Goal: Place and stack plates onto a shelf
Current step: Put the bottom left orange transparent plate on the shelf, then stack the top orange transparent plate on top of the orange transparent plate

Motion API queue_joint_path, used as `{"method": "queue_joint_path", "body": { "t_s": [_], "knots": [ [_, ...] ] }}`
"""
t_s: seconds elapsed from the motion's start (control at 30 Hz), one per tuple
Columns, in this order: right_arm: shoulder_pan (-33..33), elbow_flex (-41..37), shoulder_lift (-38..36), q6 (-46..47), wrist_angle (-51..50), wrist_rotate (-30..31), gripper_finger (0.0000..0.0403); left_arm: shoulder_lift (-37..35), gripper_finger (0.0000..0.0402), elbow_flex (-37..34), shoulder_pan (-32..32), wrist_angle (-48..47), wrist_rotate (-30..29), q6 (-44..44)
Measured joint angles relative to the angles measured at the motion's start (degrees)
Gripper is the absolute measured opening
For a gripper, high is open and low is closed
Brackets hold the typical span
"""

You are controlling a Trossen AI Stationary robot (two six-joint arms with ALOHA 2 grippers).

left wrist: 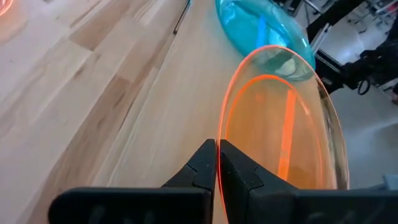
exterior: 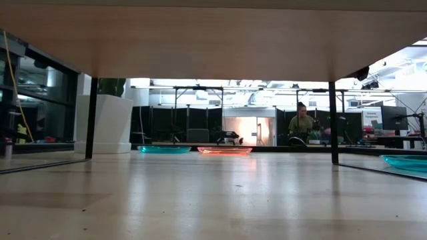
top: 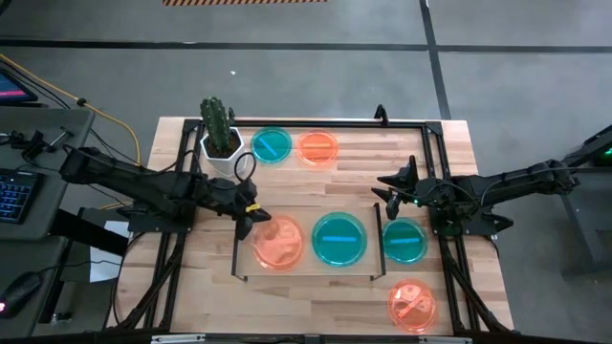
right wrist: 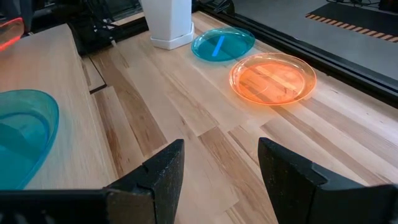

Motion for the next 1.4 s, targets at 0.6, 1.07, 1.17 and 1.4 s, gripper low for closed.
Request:
{"method": "queue_joint_path", "body": {
  "t_s": [0.6, 1.07, 1.17, 1.4],
  "knots": [
    [0.0, 0.0, 0.0, 1.3, 1.2, 0.9, 0.0188, -3.8, 0.0125, 4.0, 2.6, -1.7, -0.1, 11.8],
    [-0.1, 0.0, -0.2, -8.2, 14.5, 12.7, 0.0188, -21.1, 0.0129, -5.6, 6.2, 16.8, -4.0, 33.5],
    [-0.9, 0.0, -0.2, -8.9, 15.3, 12.7, 0.0188, -23.8, 0.0129, -15.0, 6.4, 30.1, -4.3, 33.9],
    [-4.7, 0.0, -0.1, -7.8, 15.6, 12.7, 0.0188, -25.1, 0.0129, -27.4, 8.3, 49.0, -9.8, 34.9]
  ]
}}
